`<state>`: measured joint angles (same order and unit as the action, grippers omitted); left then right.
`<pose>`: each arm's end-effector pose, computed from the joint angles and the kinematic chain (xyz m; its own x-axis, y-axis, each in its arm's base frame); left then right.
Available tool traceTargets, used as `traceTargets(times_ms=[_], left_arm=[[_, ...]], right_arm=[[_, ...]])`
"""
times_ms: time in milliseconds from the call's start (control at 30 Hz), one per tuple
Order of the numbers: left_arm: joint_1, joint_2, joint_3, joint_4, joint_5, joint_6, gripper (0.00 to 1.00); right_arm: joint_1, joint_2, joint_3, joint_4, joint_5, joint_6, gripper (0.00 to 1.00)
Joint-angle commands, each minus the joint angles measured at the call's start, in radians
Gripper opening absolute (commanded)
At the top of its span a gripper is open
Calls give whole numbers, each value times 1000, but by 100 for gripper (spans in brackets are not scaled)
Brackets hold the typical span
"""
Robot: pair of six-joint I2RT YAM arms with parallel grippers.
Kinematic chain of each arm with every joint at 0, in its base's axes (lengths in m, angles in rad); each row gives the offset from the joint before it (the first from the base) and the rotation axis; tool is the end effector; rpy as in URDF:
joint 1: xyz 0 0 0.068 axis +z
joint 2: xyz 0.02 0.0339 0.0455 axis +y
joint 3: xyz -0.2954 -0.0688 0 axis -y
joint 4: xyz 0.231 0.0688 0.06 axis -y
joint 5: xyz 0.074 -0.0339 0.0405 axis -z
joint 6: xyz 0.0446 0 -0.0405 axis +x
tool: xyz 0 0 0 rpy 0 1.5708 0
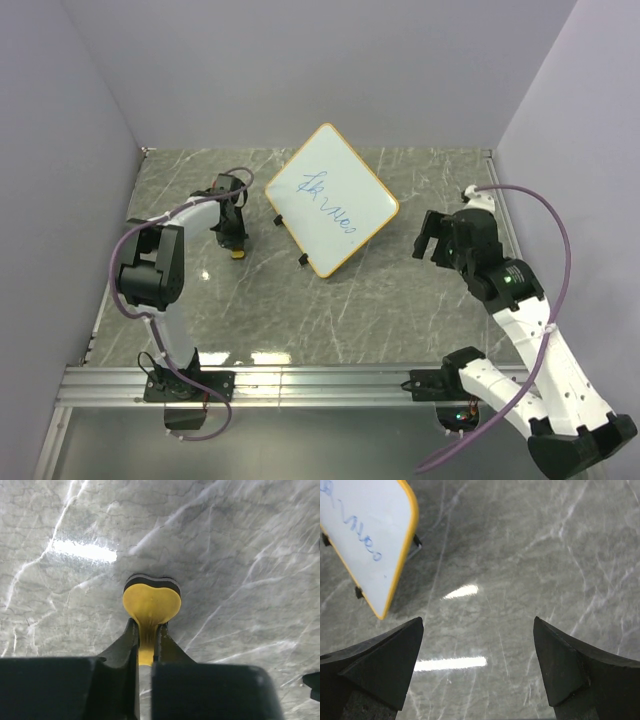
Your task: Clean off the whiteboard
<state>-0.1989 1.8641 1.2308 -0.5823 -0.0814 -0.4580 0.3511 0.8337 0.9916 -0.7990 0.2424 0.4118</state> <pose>0.3618 -0.0692 0.1969 -0.8992 -0.2683 -0.3456 -0.2546 0.9633 -0.0854 0.1296 0.0361 0.3576 -0.5760 0.2028 -0.7919 0.0844 0.9783 0.1892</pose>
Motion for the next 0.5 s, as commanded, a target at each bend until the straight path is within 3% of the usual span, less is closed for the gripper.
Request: traceTargets(times_ms=[0,167,267,300,400,467], left_arm=[[-5,15,28,19,3,9,0],[-8,7,99,-25,46,-7,0],[-51,9,246,-97,57,1,0],[-69,21,365,-131,36,5,0],[-128,81,587,-224,43,1,0],[-154,109,659,-237,81,-30,0]], right_arm=[[6,57,93,104,-40,-59,98],[-1,255,287,179,-297,-87,98],[-27,433,441,219,-484,-21,96],[-31,485,482,222,-518,5,100],[-61,706,689,160,-561,18,100],[-102,830,798,144,-592,16,100]])
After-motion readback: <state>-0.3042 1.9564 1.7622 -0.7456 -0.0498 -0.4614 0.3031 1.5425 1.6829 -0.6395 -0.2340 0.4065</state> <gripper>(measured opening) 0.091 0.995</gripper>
